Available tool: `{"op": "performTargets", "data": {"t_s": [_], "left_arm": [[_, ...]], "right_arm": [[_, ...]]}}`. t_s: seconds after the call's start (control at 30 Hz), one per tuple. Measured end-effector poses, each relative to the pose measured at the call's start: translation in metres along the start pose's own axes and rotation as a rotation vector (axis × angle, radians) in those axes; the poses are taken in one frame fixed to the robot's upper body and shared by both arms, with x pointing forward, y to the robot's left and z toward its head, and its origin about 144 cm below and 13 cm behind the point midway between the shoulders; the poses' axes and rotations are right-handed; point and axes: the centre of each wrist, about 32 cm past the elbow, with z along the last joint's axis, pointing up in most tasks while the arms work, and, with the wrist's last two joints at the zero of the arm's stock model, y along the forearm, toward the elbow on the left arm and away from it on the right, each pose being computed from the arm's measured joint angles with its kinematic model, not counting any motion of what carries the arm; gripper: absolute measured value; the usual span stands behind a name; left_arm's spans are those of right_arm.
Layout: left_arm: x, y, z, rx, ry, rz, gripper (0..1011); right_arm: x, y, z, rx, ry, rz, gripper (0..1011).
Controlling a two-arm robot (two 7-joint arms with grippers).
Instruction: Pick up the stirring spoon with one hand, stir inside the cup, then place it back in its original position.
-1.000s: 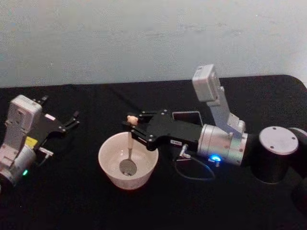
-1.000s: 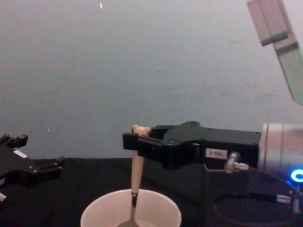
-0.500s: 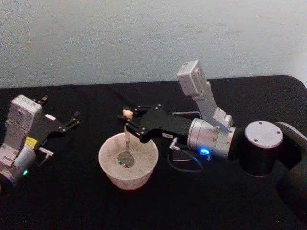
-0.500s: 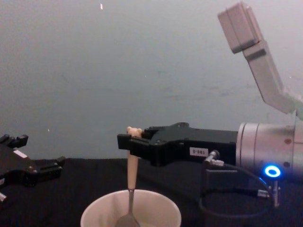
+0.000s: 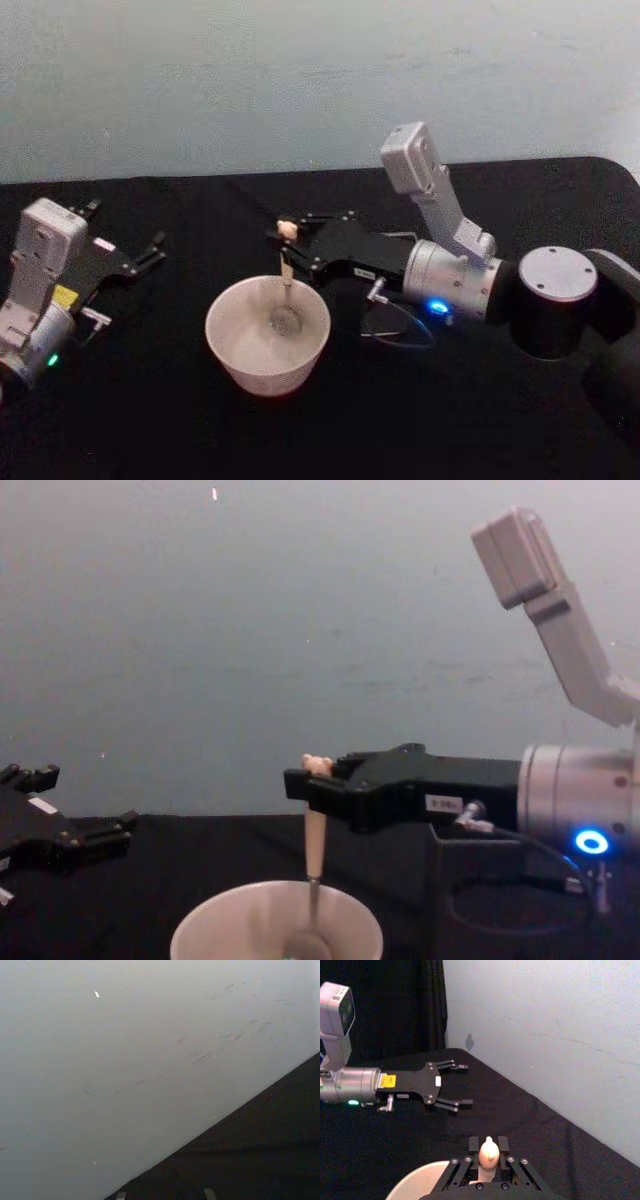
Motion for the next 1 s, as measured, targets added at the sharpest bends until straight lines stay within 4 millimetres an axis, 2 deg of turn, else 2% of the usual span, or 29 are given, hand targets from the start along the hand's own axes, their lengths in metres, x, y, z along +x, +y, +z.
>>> {"op": "performTargets", "data": {"t_s": [0.33, 0.6, 1.0], "left_arm": [[0.0, 0.0, 0.0, 0.0, 0.0, 0.0, 1001], [0.0, 0.0, 0.0, 0.0, 0.0, 0.0, 1001], [0.0, 0.0, 0.0, 0.0, 0.0, 0.0, 1001]], "right_arm": [[0.001, -0.016, -0.004, 0.0, -0.02, 0.021, 216], [-0.007, -0.026, -0.001, 0.022, -0.015, 0.072, 216], [-0.02, -0.019, 0.002, 0.026, -0.018, 0.137, 216]]}}
